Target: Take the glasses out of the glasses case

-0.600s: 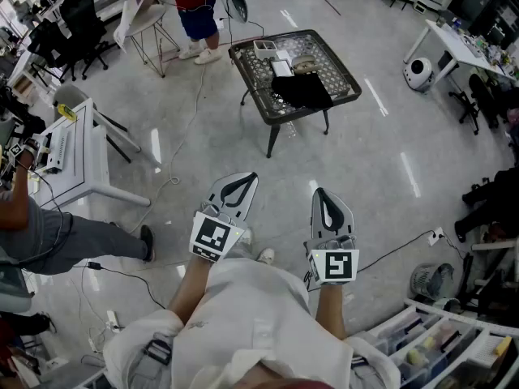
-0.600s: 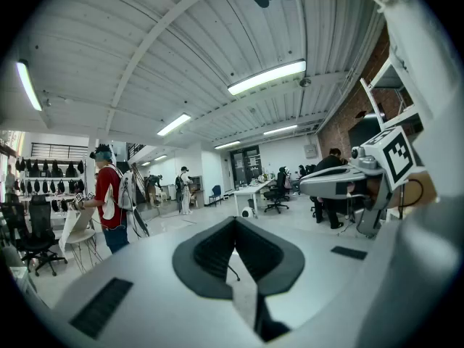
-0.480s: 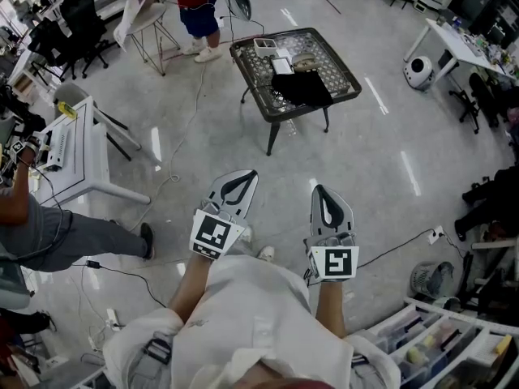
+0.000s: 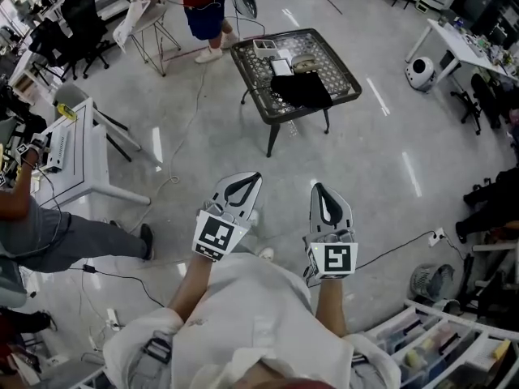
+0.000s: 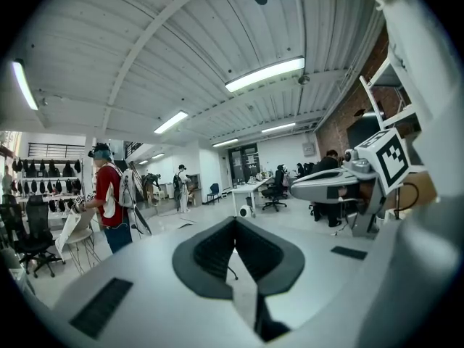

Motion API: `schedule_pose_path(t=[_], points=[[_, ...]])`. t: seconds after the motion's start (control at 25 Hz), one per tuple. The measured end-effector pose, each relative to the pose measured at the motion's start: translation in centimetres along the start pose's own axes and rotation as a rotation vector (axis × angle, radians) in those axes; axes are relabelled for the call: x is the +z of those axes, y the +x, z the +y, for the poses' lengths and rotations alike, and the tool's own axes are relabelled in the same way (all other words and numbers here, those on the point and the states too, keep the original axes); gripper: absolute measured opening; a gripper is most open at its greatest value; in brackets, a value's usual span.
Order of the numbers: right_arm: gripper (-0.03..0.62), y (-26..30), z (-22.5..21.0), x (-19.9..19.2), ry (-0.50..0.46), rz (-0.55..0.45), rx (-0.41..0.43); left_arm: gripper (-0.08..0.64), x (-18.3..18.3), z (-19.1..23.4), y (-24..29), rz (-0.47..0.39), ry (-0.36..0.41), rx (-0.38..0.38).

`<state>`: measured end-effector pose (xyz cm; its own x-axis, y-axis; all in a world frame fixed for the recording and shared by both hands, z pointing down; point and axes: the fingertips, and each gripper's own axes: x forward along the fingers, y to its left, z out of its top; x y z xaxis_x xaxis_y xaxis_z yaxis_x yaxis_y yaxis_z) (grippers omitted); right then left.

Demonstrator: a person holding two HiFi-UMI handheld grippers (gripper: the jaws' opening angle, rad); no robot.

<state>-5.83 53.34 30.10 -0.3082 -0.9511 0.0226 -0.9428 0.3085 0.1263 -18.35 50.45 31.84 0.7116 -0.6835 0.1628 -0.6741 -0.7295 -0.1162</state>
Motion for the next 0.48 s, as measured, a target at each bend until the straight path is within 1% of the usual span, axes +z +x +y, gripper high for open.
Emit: schedule_pose_path(t=[0.28,0.48], points=[[0.008,3.8,-1.3,-1.8,0.023,0.038,-0.018,0.012,-0.5,2.9,3.3,0.0,0.004,-0.02],[0.008,7.9,-2.9,-2.1,0.018,0.051,-0.03,0.012,-0.5,6.0,6.6,-0.001,0.005,-0.04]])
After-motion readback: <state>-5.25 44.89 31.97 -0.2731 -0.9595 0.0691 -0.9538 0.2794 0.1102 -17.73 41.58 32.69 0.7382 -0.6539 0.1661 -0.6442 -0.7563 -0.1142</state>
